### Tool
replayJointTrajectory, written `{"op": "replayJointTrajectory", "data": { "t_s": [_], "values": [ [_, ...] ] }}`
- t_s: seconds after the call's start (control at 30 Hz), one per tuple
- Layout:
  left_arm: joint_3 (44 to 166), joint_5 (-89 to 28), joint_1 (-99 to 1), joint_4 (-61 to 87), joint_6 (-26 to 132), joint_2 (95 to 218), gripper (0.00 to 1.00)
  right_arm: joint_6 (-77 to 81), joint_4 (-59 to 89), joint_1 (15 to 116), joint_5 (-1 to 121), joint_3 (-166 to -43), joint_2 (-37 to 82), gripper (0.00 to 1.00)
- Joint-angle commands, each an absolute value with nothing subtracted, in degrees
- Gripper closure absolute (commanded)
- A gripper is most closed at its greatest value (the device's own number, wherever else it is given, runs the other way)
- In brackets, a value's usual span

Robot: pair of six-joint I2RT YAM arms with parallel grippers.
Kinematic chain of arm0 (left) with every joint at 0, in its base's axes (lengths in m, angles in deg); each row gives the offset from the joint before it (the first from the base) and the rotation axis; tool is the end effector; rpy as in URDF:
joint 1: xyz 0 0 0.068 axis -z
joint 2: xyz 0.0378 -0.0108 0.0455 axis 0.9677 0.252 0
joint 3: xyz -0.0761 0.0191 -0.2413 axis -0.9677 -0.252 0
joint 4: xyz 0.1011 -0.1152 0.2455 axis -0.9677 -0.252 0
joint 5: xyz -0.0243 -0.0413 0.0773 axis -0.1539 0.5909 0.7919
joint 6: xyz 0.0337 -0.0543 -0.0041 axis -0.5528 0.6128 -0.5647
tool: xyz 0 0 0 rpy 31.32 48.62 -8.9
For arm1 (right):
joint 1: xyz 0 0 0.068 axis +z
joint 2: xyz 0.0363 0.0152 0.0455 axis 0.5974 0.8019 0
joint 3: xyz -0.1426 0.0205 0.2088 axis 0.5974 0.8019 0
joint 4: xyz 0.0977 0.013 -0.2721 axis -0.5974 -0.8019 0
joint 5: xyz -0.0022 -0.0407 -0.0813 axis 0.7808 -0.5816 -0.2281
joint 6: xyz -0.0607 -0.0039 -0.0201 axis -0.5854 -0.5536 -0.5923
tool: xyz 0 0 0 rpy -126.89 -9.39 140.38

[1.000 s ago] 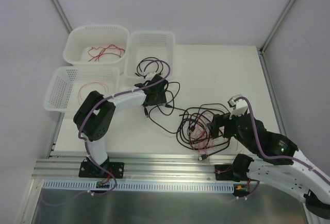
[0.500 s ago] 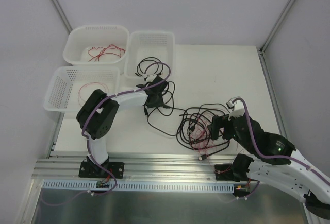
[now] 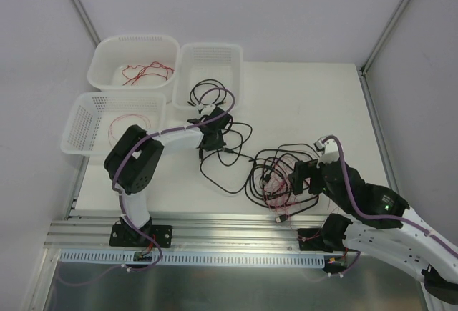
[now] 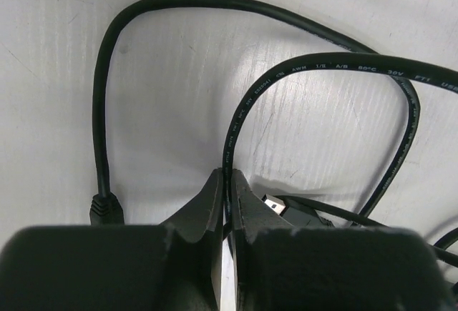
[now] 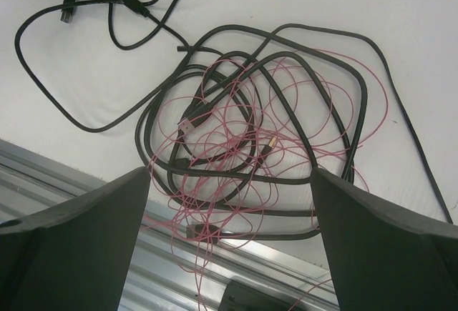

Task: Untangle the cables

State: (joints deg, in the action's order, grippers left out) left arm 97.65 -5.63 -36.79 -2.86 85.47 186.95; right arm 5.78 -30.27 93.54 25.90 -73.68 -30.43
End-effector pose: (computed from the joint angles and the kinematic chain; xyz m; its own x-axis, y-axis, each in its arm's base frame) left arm 0.3248 -0.2411 0.1156 -0.7812 -0.2352 -0.5783 -0.1130 0.9643 -0.2395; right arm 0.1034 0.1175 0.3062 -0.3613 -0.2541 -0.8971 -0.4767 0.8772 -0.0565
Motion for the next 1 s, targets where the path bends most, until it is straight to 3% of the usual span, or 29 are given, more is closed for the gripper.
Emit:
{"op": "replayJointTrajectory", "data": {
  "t_s": [0.0, 0.37, 0.6, 0.97],
  "values": [
    [96.24, -7.95, -36.64, -5.11, 86.14, 183.36, 1.00, 7.36, -31.27, 93.46, 24.58, -73.66, -30.90, 0.01],
    [103.35, -18.14, -41.30, -14.14, 84.64, 172.02, 1.00, 8.07, -33.64, 93.37, 23.27, -74.89, -33.54, 0.00],
    [119.14, -25.43, -44.11, -24.51, 82.45, 171.21, 1.00, 8.94, -35.48, 93.46, 22.56, -74.98, -35.12, 0.01],
    [143.16, -27.55, -49.99, -32.88, 83.15, 174.20, 1.00, 9.21, -39.00, 93.46, 20.81, -77.09, -36.36, 0.00]
  ]
}}
